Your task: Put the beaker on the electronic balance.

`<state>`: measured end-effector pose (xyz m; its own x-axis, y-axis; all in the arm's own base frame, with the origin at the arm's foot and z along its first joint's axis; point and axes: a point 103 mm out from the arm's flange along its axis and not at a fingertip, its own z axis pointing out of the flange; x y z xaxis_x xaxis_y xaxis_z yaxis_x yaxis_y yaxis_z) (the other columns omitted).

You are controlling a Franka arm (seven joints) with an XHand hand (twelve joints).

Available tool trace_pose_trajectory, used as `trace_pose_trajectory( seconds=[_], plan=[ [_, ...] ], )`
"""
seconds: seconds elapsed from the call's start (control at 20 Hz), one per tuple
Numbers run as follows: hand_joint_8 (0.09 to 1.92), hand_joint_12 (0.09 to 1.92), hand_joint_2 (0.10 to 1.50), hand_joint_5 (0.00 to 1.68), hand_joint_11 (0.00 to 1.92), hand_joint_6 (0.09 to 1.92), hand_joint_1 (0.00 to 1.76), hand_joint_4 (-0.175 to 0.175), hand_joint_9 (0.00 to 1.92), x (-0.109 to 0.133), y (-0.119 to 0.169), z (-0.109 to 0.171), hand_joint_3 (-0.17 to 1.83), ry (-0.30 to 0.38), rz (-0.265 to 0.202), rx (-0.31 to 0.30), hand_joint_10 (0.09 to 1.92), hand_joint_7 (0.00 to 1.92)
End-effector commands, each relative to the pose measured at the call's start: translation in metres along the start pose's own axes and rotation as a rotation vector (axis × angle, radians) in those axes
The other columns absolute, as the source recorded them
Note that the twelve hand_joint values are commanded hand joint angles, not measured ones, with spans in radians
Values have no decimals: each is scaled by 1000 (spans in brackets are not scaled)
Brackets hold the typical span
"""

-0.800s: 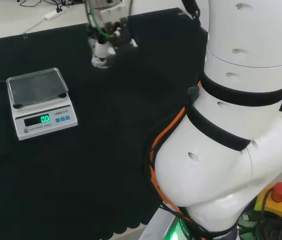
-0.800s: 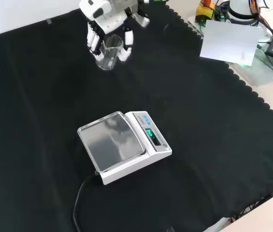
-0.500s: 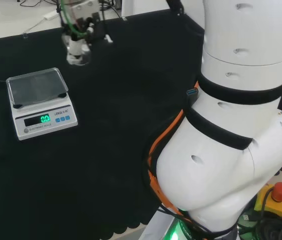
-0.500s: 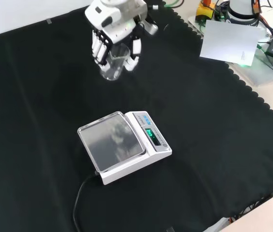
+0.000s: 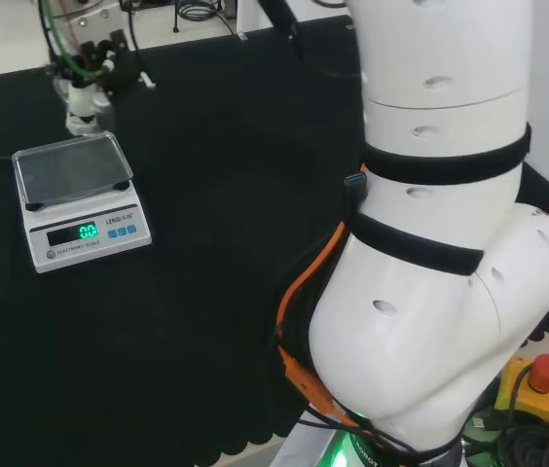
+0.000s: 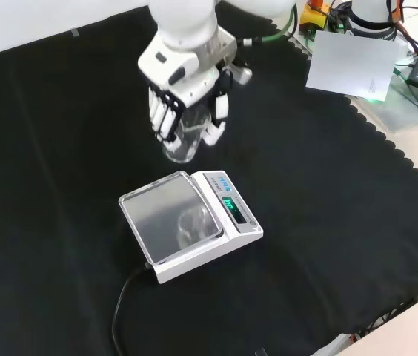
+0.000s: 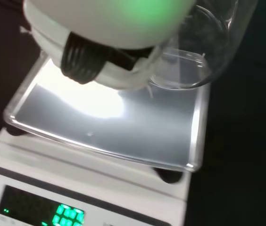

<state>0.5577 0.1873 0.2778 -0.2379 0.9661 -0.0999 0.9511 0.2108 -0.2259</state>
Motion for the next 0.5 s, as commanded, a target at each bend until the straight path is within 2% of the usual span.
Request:
trace_pose_trajectory(
  seconds=[0.05, 0.25, 0.4, 0.5],
  plan=[
    [1049, 961, 698, 1101, 1235, 922, 1264, 15, 1139, 52, 35, 17, 718, -2, -99, 41, 993, 1121],
    [1049, 960, 697, 1102, 1235, 923, 1264, 15, 1140, 63, 56, 28, 719, -1, -122, 66, 993, 1121],
    [1051, 959, 697, 1102, 1235, 922, 1264, 15, 1140, 63, 66, 40, 720, 5, -139, 74, 994, 1120],
    [1052, 959, 696, 1103, 1235, 921, 1264, 15, 1140, 67, 72, 48, 721, 0, -132, 81, 994, 1120]
  ],
)
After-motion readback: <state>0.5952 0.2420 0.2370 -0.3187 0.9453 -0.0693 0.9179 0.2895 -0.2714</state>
